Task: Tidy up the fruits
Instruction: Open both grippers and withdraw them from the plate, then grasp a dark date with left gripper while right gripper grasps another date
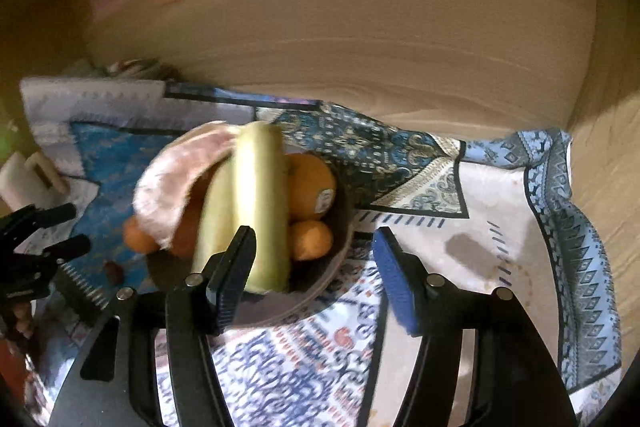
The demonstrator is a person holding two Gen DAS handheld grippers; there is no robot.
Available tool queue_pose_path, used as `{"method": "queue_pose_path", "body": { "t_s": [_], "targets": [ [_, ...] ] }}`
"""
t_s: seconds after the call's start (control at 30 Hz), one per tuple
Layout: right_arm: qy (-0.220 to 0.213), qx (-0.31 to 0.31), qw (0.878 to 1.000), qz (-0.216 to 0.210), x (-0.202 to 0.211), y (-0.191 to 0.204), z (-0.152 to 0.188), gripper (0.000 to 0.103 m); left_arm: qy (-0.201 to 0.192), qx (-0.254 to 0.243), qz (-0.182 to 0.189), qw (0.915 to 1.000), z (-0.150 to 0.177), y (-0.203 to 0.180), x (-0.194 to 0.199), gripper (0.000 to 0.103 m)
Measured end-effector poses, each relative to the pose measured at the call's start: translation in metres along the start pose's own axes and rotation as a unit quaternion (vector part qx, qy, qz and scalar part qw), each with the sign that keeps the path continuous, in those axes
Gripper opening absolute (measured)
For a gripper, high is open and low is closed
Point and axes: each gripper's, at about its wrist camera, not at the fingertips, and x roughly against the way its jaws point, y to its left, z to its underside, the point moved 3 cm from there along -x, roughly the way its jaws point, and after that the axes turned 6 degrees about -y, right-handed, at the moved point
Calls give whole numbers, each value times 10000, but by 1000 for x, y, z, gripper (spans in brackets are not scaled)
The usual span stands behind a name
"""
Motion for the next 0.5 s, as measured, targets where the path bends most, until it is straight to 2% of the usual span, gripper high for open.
{"method": "queue_pose_path", "body": {
  "t_s": [0.1,0.2,0.5],
  "targets": [
    [59,47,9997,-220,3,17,8,57,86,-57,86,9999,7,-6,-2,70],
    [142,194,9991,-344,4,33,19,57,308,11,338,9990,18,-11,-9,69],
    [650,418,9946,-692,-13,70,56,57,607,14,519,9968,34,-19,-23,52]
  ]
}}
